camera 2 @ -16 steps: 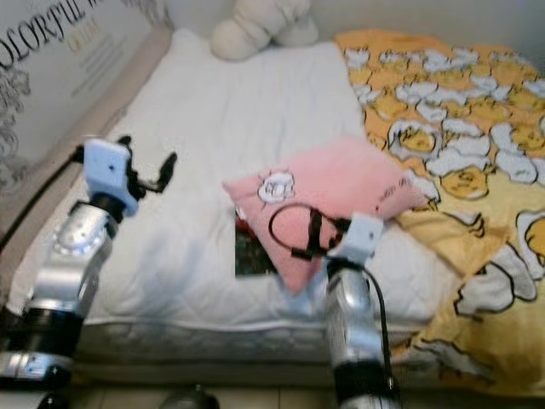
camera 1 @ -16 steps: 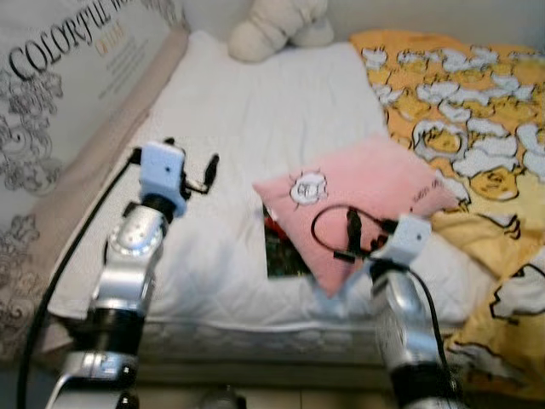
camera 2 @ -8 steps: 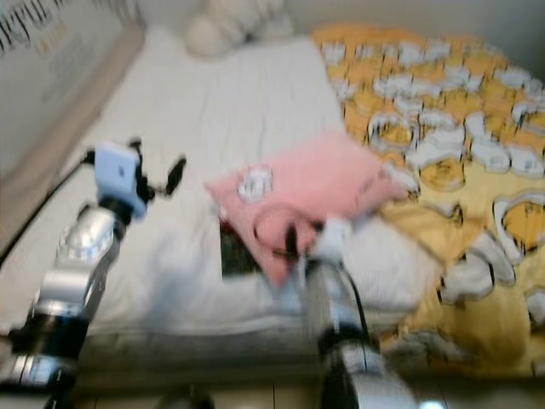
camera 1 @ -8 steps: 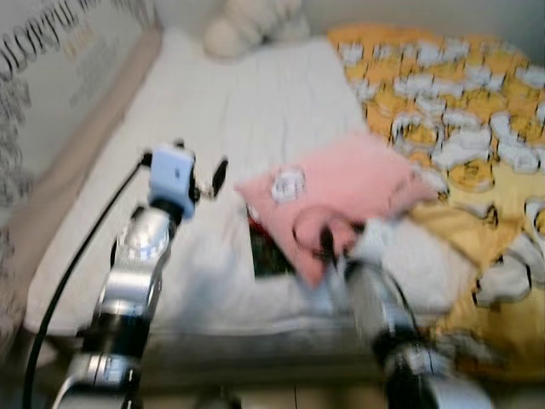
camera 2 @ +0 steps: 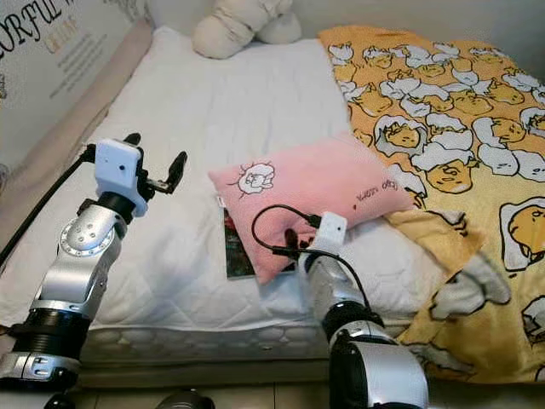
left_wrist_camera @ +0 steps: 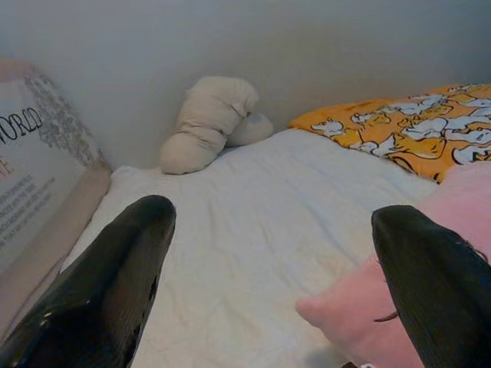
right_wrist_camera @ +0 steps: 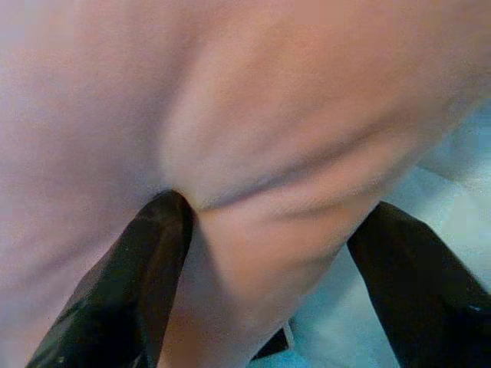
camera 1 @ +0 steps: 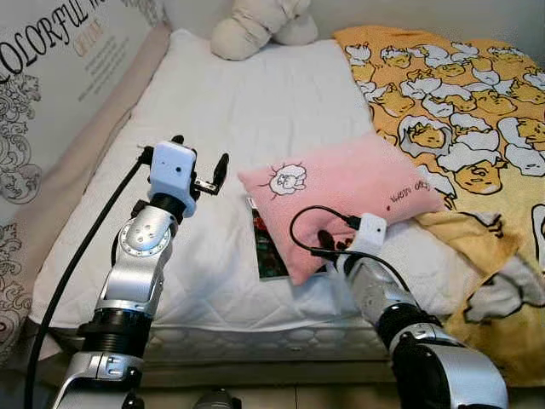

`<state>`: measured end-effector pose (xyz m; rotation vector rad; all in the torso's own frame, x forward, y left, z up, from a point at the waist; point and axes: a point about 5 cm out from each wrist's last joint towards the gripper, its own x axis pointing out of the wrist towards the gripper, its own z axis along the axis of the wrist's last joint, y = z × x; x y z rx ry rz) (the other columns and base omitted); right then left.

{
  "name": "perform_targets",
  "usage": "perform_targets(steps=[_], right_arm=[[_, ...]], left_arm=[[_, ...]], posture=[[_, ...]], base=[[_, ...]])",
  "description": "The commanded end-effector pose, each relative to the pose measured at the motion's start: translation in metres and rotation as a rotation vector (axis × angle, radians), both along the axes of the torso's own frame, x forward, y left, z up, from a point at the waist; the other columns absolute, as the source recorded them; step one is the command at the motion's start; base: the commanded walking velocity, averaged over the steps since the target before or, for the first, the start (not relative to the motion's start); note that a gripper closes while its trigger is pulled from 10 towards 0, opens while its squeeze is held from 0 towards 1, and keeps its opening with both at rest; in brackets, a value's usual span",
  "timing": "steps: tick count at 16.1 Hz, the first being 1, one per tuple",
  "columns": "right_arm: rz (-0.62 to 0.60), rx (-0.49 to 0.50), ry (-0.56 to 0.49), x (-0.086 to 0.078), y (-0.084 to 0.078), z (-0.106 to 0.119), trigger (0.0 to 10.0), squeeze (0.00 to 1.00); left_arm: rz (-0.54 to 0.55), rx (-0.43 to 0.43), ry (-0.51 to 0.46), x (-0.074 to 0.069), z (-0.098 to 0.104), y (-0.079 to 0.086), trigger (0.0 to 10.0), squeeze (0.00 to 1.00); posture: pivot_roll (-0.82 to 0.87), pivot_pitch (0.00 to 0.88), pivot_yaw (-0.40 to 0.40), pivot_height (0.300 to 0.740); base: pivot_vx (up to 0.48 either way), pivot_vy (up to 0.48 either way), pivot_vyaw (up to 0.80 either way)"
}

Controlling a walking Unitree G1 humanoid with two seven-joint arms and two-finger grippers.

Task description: Clean up the room

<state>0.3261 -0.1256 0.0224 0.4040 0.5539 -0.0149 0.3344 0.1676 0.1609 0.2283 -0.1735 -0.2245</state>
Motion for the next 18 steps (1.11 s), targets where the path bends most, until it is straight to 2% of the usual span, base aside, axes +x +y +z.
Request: perform_targets(steps=[1,6,9,10,12,14,15,16,18], right_arm=[[-0.024,-0.008,0.025,-0.006,-0.009,-0.007,0.0,0.0],[-0.019,0.015,0.029,-0.006,-0.011,-0.008,0.0,0.0],[-0.022,0.046,0.022,-0.003,-0.008,-0.004,0.0,0.0],[-0.004,0.042,-0.011,0.003,-0.009,0.002,0.0,0.0],[0.044,0.016,-0.059,0.01,-0.008,0.012,0.0,0.0],[0.173,-0.073,-0.157,0.021,-0.008,0.03,0.0,0.0],[0.181,-0.074,-0.163,0.022,-0.009,0.031,0.0,0.0],[0.198,-0.082,-0.174,0.023,-0.013,0.033,0.0,0.0],[0.275,-0.161,-0.244,0.027,-0.03,0.045,0.0,0.0]], left_arm=[[-0.009,0.01,-0.014,0.003,0.003,-0.004,10.0,0.0],[-0.033,0.012,-0.015,0.008,0.004,-0.011,10.0,0.0],[-0.031,0.02,-0.024,0.009,0.005,-0.01,10.0,0.0],[-0.029,0.019,-0.027,0.009,0.005,-0.01,10.0,0.0],[-0.029,0.018,-0.029,0.01,0.005,-0.011,10.0,0.0],[-0.028,0.011,-0.033,0.012,0.004,-0.013,10.0,0.0],[-0.028,0.008,-0.035,0.012,0.005,-0.013,10.0,0.0],[-0.029,0.006,-0.036,0.013,0.005,-0.014,10.0,0.0],[-0.033,-0.001,-0.042,0.015,0.005,-0.017,10.0,0.0]], posture=[[0.15,0.0,-0.008,0.74],[0.13,0.0,0.001,0.74],[0.14,0.0,-0.002,0.74],[0.13,0.0,-0.007,0.74],[0.13,0.0,-0.009,0.74],[0.11,0.0,-0.014,0.74],[0.11,0.0,-0.014,0.74],[0.11,0.0,-0.013,0.74],[0.09,0.0,-0.016,0.74]], base=[[0.0,0.0,0.0],[0.0,0.0,0.0],[0.0,0.0,0.0],[0.0,0.0,0.0],[0.0,0.0,0.0],[0.0,0.0,0.0],[0.0,0.0,0.0],[0.0,0.0,0.0],[0.0,0.0,0.0]])
